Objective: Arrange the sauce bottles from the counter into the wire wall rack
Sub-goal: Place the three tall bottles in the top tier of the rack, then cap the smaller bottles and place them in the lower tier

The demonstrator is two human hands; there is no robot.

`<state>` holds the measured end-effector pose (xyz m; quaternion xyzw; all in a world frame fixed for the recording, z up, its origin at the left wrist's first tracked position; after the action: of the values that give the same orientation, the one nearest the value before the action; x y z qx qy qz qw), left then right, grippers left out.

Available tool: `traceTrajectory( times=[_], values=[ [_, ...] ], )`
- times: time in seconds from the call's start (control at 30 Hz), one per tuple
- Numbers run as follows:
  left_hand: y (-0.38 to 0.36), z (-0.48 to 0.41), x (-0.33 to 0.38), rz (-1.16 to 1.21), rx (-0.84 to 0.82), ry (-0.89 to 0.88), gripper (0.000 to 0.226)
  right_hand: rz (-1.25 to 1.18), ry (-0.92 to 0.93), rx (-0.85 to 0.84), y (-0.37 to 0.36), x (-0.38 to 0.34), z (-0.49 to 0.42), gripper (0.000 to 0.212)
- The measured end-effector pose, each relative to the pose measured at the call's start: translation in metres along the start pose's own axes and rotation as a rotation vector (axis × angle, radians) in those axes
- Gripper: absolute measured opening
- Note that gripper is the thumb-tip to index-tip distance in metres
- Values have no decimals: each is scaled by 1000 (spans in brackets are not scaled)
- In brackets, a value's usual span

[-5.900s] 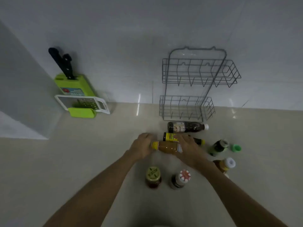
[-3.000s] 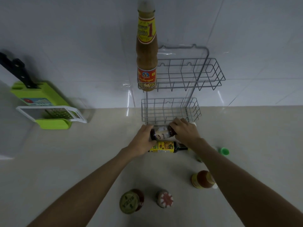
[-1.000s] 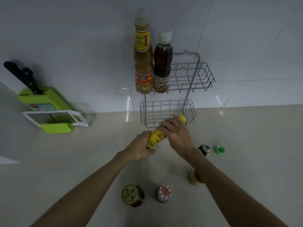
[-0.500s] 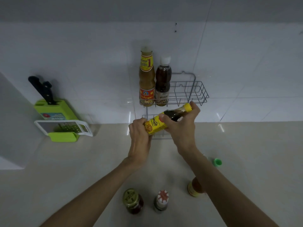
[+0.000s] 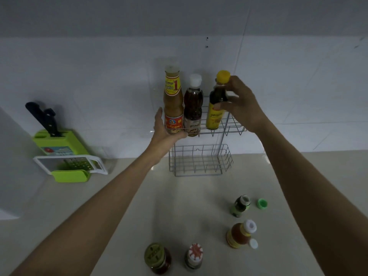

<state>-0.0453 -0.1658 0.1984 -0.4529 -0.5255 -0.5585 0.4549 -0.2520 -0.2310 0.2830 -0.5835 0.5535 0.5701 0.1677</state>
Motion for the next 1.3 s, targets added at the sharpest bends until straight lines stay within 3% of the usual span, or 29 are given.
traceTrajectory(
  times=[0.23,0.4,0.53,0.6,0.67,0.7,0.73,0.8,0.87,0.93,1.0,1.03,1.07,1.2,1.3],
  values=[
    [-6,-10,-10,64,-34,-38,105,-199,-97,-184,-17,25,-9,50],
    [-7,-12,-14,33,-35,-38,111,-191,-105,-103,-24,29,-1,42],
    [-10,2,-10,-10,-51,39,119,-145,-195,-29,-39,35,10,68],
    [-10,22,-12,-42,-36,85,108,-86,-204,159,-46,36,24,87],
    [-3,53,-23,-46,-19,115,87,30,-136,429,-57,31,52,79],
    [2,71,-34,-26,-22,118,72,81,-90,485,-69,26,68,68],
    [7,92,-48,-12,-37,122,56,137,-49,430,-84,22,82,56],
    [17,134,-86,-7,-53,163,37,262,31,-12,-124,9,102,33],
    [23,176,-128,4,-156,293,48,356,91,-587,-173,-6,129,25],
    [21,215,-158,-113,-384,374,69,501,92,-912,-211,-18,157,37],
    [5,243,-176,-160,-579,367,78,788,107,-984,-236,-22,175,55],
    [-5,252,-182,-145,-601,354,78,914,154,-981,-245,-26,181,58],
    [-16,256,-187,-132,-547,340,71,975,192,-986,-254,-28,186,57],
    [-44,254,-192,-7,-22,309,31,964,239,-996,-262,-30,193,44],
    [-47,251,-184,64,139,284,14,956,361,-976,-258,-29,196,39]
  ],
)
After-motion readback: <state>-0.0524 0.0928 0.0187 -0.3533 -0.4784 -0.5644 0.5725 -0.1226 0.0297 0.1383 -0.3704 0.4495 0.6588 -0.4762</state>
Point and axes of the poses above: each hand's wrist, its own z-axis away from the middle knuckle, its own y-axis out of the back of the hand, x = y × z, the point moved 5 cm from there along -z, towards the middle knuckle, and after that the axes turned 10 degrees about -x, right-handed, at the moved point
